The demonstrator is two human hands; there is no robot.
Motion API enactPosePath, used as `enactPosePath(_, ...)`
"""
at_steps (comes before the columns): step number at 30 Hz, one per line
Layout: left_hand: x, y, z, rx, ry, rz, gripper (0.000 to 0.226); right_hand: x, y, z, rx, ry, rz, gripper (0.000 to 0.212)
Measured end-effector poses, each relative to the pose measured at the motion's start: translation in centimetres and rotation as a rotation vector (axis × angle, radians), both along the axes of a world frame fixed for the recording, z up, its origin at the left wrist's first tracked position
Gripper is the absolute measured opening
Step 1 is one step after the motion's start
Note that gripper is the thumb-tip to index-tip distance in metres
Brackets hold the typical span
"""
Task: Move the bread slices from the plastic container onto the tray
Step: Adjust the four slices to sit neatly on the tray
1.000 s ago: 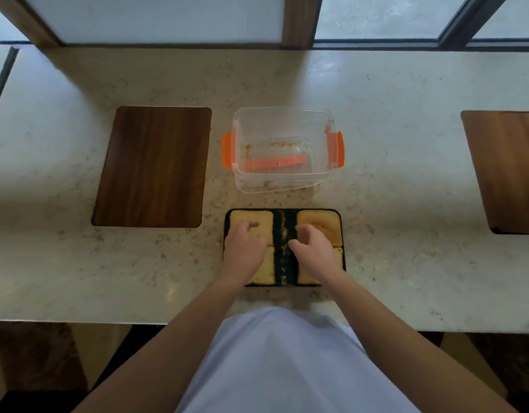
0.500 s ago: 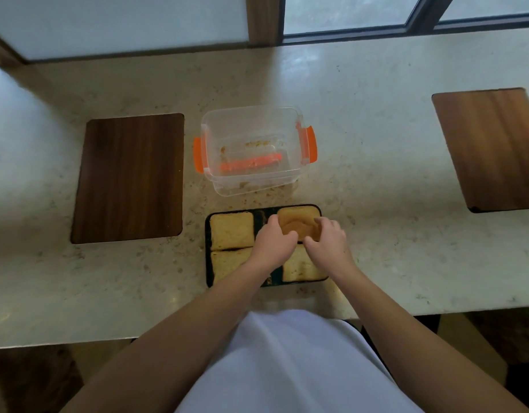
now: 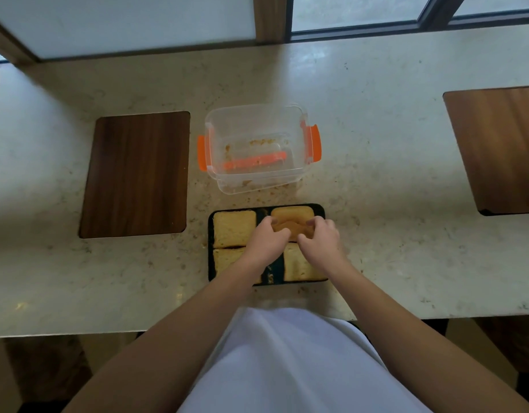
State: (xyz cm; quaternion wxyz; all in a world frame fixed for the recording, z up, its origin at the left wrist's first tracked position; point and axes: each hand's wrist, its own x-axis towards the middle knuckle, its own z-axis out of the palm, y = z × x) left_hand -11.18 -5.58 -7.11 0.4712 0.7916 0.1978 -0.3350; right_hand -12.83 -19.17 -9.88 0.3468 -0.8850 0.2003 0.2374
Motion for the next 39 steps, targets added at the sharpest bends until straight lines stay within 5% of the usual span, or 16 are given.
enactPosePath(39,-4.7,3.6,-2.0,-0.194,0.185,0.065,0.050,-5.0,-1.2,-1.4,0.132,-0.016,-0.004,0.045)
